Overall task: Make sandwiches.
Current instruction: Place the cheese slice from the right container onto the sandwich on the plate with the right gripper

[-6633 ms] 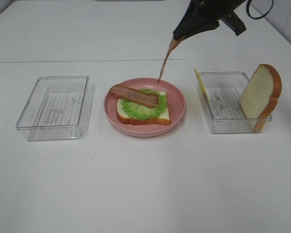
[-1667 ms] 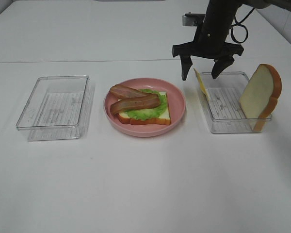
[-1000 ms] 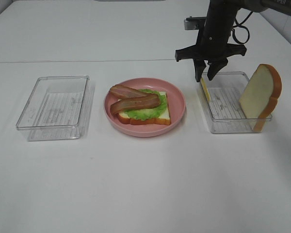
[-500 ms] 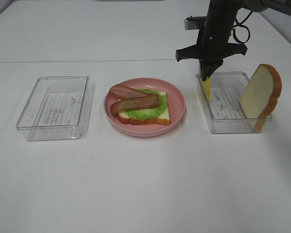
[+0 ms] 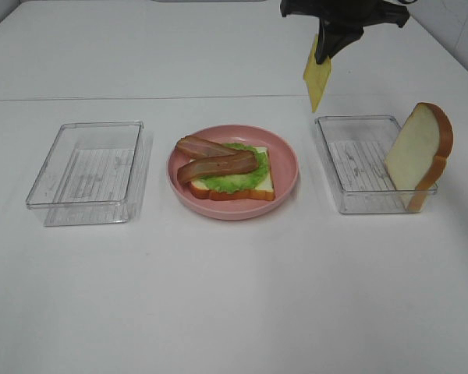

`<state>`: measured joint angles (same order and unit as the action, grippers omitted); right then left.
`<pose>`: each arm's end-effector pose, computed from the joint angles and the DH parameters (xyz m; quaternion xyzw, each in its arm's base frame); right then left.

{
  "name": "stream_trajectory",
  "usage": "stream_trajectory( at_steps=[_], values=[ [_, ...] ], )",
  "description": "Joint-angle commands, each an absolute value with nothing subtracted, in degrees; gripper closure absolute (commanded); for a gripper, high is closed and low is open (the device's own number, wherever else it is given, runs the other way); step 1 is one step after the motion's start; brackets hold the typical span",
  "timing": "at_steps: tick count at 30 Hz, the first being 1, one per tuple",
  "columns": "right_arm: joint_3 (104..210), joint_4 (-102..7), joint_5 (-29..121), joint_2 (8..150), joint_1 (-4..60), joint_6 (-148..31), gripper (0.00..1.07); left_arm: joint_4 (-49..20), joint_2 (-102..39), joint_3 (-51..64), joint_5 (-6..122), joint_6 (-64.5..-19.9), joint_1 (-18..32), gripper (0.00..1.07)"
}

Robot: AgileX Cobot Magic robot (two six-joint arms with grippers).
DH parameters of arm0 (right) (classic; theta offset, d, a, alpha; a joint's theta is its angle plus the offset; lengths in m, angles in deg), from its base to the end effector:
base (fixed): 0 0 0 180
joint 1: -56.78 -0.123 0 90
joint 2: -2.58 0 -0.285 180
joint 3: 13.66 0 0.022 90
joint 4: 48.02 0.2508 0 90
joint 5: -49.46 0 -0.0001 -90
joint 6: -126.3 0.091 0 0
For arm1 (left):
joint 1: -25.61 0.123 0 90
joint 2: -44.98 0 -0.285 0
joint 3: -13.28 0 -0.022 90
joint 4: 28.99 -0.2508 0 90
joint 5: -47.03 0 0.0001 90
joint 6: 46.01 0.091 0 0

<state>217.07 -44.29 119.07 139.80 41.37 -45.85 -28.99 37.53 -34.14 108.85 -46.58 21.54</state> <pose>0.4757 0.1369 0.2708 -0.0597 0.9760 0.0733 0.1962 -0.0089 0.0006 0.2813 0.0260 0.8508 -0.0212 0.5244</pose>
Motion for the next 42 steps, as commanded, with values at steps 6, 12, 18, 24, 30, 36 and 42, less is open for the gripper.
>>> stream_trajectory(
  at_steps=[6, 12, 18, 24, 30, 36, 42],
  values=[
    [216.84, -30.20, 124.57, 137.57, 41.54, -52.50, 1.07, -29.27, 38.39, -34.26, 108.63, -46.64, 21.25, 0.09],
    [209.73, -16.56, 118.44, 137.57, 41.54, -58.17, 1.07, -29.27, 38.39, -34.26, 108.63, -46.64, 21.25, 0.09],
    [200.22, -1.49, 110.19, 137.57, 41.54, -66.08, 1.07, -29.27, 38.39, -34.26, 108.63, -46.64, 21.25, 0.09],
    [191.57, 7.62, 103.20, 137.57, 41.54, -71.87, 1.07, -29.27, 38.39, -34.26, 108.63, -46.64, 21.25, 0.09],
    [186.53, 10.25, 96.16, 137.68, 41.54, -73.01, 1.07, -29.27, 38.39, -34.26, 108.63, -46.64, 21.25, 0.09],
    [186.30, 14.32, 95.75, 141.24, 41.54, -73.30, 1.07, -29.27, 38.39, -34.26, 108.63, -46.64, 21.25, 0.09],
    [186.30, 17.87, 97.42, 143.47, 41.54, -74.79, 1.07, -29.27, 38.39, -34.26, 108.63, -46.64, 21.25, 0.09]
  ],
)
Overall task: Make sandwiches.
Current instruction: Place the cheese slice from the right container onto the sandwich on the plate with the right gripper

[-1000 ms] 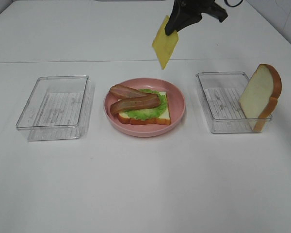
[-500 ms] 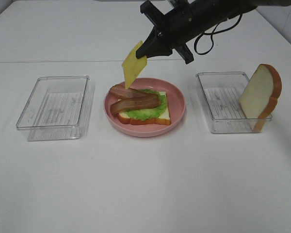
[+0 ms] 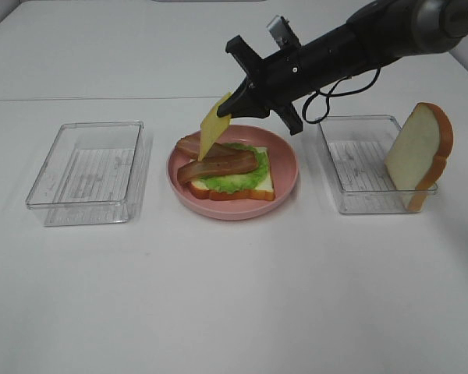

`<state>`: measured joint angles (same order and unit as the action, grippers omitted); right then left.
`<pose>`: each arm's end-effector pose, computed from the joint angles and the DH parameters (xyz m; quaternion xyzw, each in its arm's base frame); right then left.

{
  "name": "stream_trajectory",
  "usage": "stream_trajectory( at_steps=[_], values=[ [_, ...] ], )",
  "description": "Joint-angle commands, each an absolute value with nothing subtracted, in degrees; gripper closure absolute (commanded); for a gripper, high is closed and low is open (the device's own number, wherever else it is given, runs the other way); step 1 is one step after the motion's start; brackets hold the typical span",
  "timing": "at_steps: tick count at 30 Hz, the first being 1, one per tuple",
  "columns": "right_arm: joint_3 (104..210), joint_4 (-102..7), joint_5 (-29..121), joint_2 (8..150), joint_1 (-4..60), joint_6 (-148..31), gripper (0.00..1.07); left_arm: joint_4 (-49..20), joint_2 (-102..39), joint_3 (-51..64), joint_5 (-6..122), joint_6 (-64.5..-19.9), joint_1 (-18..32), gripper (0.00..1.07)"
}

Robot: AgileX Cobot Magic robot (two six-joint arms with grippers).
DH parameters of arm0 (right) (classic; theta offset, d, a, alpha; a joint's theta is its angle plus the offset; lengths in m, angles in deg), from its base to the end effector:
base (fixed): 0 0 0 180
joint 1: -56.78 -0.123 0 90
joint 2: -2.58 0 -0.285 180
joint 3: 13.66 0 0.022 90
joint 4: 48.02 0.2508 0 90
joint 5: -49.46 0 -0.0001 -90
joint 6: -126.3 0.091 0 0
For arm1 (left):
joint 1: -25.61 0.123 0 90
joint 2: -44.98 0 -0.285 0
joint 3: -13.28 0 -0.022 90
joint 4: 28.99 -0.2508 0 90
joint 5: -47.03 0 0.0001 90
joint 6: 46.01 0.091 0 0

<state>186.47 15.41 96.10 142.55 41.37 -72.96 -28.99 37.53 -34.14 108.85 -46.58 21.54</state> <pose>0.4529 0.1863 0.1439 0.0475 0.8998 0.4184 0.1143 -0.0089 0.0006 0.2813 0.0260 0.8508 -0.0212 0.5244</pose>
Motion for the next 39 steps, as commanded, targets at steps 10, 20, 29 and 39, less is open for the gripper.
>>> stream_trajectory(
  at_steps=[10, 20, 29, 39],
  values=[
    [186.24, 15.47, 98.33, 145.42, 41.43, -74.90, 1.07, -29.39, 38.39, -34.26, 108.63, -46.64, 21.25, 0.09],
    [186.24, 7.96, 98.22, 145.42, 41.48, -73.87, 1.07, -29.50, 38.39, -34.26, 108.63, -46.64, 21.25, 0.09],
    [186.41, 4.87, 97.70, 145.30, 41.48, -71.35, 0.77, -29.50, 38.39, -34.26, 108.63, -46.64, 21.25, 0.09],
    [186.53, -1.72, 97.70, 140.38, 41.48, -71.41, 0.26, -29.73, 38.39, -34.26, 108.63, -46.64, 21.25, 0.09]
  ],
)
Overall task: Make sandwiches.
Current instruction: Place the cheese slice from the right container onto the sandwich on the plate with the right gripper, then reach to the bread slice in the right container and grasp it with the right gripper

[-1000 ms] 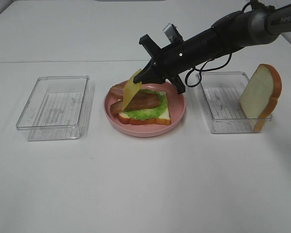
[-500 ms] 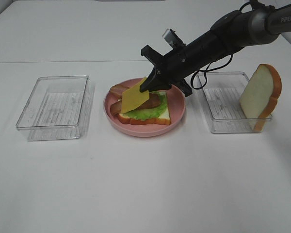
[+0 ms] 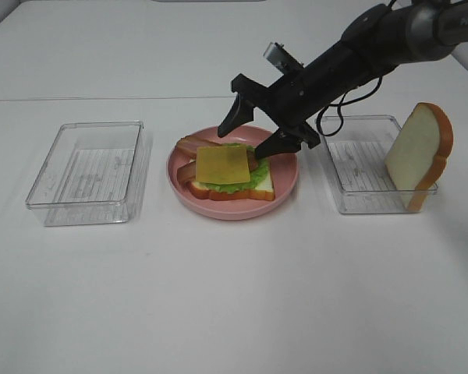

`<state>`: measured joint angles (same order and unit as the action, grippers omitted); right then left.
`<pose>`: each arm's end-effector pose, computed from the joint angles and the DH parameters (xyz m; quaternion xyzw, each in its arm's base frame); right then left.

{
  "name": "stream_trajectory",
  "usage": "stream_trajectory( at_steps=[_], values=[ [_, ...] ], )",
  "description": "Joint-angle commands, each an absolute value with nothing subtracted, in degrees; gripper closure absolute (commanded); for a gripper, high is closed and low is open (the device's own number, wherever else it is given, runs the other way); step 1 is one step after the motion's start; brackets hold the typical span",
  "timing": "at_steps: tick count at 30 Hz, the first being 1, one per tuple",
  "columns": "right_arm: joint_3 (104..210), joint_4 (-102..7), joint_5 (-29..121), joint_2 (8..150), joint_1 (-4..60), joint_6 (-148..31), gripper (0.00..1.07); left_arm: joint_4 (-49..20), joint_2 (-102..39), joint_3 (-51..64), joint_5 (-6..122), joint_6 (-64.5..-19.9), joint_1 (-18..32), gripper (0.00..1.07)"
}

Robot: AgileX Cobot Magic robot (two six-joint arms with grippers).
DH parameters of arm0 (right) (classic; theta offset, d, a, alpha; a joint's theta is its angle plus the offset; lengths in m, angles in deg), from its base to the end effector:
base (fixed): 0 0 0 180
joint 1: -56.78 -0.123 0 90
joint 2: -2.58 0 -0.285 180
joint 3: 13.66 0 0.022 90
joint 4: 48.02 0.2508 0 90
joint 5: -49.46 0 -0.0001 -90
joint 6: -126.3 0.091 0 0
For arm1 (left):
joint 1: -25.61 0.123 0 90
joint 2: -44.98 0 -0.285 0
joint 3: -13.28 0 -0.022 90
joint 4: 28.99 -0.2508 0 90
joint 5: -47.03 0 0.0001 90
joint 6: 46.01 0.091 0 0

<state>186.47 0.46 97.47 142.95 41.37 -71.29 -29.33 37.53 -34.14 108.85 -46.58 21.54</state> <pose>0.4466 0.1757 0.1281 -0.0256 0.9384 0.3298 0.0996 -0.0088 0.0011 0.2813 0.0258 0.8508 -0.0183 0.5245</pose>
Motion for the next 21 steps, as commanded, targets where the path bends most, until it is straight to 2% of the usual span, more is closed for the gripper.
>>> stream_trajectory(
  at_steps=[1, 8, 10, 11, 13, 14, 16, 19, 21],
  values=[
    [186.53, -3.44, 97.70, 138.54, 41.48, -71.29, 0.26, -29.73, 38.39, -34.26, 108.63, -46.64, 21.25, 0.09],
    [186.53, -7.91, 98.91, 133.10, 41.48, -69.63, 0.26, -29.73, 38.39, -34.26, 108.63, -46.64, 21.25, 0.09],
    [186.58, -15.24, 99.59, 129.83, 41.48, -64.93, 0.19, -29.79, 38.39, -34.26, 108.63, -46.64, 21.25, 0.09],
    [186.58, -15.24, 99.59, 129.83, 41.48, -64.93, 0.19, -29.79, 38.39, -34.26, 108.63, -46.64, 21.25, 0.09],
    [186.58, -25.44, 101.94, 126.51, 41.48, -59.32, 0.14, -29.79, 38.39, -34.26, 108.63, -46.64, 21.25, 0.09],
    [186.58, -25.44, 101.94, 126.51, 41.48, -59.32, 0.14, -29.79, 38.39, -34.26, 108.63, -46.64, 21.25, 0.09],
    [186.58, -37.59, 105.55, 122.33, 41.54, -52.27, 0.14, -29.79, 38.39, -34.26, 108.63, -46.64, 21.25, 0.09],
    [186.58, -40.11, 106.35, 121.70, 41.60, -51.47, 0.14, -29.79, 38.39, -34.26, 108.63, -46.64, 21.25, 0.09],
    [186.58, -46.24, 109.96, 119.98, 42.40, -48.83, 0.14, -29.79, 38.39, -34.26, 108.63, -46.64, 21.25, 0.09]
  ],
)
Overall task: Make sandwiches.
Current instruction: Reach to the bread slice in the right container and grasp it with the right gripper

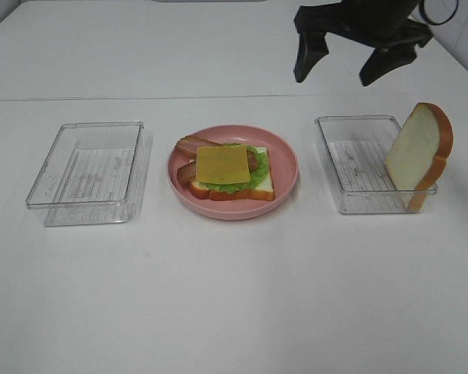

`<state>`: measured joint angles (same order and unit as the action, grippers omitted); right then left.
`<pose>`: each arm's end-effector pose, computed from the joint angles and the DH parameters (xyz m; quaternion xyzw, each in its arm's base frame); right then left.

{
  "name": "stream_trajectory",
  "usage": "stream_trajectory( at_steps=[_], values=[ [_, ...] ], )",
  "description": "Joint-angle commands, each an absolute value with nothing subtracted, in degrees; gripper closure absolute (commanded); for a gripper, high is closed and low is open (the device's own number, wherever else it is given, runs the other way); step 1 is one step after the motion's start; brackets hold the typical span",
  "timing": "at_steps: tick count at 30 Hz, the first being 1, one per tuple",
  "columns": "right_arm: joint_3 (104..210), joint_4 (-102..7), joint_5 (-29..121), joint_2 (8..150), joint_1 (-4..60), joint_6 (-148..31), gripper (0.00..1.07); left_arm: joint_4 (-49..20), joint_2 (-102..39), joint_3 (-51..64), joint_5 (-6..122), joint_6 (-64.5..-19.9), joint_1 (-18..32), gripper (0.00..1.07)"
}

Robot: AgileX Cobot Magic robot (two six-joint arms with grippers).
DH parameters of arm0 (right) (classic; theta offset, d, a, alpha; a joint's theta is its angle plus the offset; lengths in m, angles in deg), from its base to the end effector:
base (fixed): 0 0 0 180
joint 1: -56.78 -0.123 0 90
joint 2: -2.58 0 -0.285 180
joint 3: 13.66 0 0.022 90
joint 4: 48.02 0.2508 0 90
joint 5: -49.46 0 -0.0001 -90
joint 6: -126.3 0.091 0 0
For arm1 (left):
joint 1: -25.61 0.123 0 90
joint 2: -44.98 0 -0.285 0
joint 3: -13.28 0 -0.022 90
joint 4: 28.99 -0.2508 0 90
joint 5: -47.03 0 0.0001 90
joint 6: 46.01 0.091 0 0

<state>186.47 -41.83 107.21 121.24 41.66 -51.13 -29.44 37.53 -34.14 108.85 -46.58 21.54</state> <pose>0.4077 0.1188 0.2747 -0.0881 0.9734 0.0816 0.1950 -0.0088 0.0013 0.2813 0.0258 0.8508 -0.0173 0.5245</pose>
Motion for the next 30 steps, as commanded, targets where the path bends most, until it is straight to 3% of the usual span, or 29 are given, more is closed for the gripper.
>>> stream_trajectory(
  at_steps=[1, 18, 30],
  values=[
    [186.58, -46.24, 109.96, 119.98, 42.40, -48.83, 0.14, -29.79, 38.39, -34.26, 108.63, -46.64, 21.25, 0.09],
    [189.85, -46.07, 119.59, 123.76, 55.75, -49.24, 0.15, -29.96, 38.39, -34.26, 108.63, -46.58, 21.25, 0.09],
    [189.85, -44.29, 121.42, 131.38, 57.70, -50.32, 0.16, -29.96, 38.39, -34.26, 108.63, -46.64, 21.25, 0.09]
  ],
)
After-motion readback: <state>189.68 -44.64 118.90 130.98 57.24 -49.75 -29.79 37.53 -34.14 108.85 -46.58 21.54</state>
